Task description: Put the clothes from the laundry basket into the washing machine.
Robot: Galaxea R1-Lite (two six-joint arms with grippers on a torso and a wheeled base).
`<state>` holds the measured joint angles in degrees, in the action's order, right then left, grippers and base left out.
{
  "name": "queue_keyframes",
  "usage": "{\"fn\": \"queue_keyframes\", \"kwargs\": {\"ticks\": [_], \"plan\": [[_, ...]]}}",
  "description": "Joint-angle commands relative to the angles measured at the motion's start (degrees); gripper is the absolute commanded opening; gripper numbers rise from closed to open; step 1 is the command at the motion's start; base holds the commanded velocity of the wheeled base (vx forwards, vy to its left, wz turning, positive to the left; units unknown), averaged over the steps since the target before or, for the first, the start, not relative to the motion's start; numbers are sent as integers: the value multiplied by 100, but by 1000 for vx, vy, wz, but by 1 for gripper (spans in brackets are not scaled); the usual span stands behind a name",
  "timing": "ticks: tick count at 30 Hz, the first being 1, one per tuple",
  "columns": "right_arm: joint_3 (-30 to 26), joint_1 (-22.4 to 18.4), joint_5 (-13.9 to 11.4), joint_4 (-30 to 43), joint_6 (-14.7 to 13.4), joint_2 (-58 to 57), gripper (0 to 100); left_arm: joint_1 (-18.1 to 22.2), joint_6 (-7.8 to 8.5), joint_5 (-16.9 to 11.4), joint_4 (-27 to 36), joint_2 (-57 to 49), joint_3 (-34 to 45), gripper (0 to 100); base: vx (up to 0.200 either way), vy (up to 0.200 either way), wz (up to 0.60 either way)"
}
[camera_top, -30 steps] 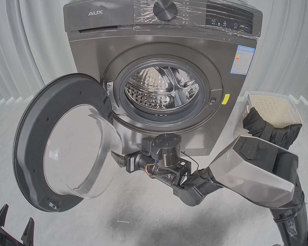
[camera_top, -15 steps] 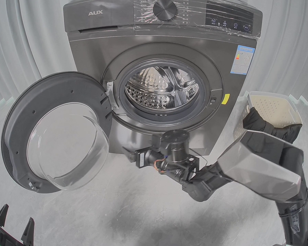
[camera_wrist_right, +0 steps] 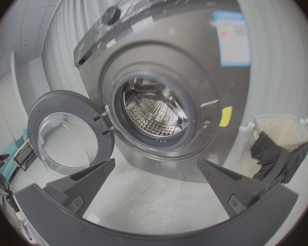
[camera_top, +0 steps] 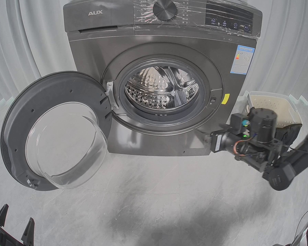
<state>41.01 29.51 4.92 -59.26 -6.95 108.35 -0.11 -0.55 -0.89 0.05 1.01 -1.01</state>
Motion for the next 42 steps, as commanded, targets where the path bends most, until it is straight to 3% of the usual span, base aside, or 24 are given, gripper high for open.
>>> {"fn": "queue_keyframes", "kwargs": {"ticks": [1,13,21,27,31,35,42], "plan": [[-1183,-798,17,-77,273,-1905,100,2,28,-25,4,-92,92,100,0,0,0],[-2475,-1273,0,-51,291,-3777,100,2,28,-8,4,-101,92,100,0,0,0],[-3477,-1809,-53,20,449,-5649,100,2,20,-25,-5,-92,92,100,0,0,0],[-3661,-2081,-53,90,440,-6511,100,2,11,-25,-5,-92,92,100,0,0,0],[-3749,-2108,-71,635,458,-7082,100,2,11,-25,-5,-92,92,100,0,0,0],[-3811,-2116,-97,1681,458,-7838,100,2,11,-25,-5,-92,92,100,0,0,0],[-4048,-2125,-106,2314,519,-8576,100,2,2,-25,-5,-92,92,100,0,0,0]]}}
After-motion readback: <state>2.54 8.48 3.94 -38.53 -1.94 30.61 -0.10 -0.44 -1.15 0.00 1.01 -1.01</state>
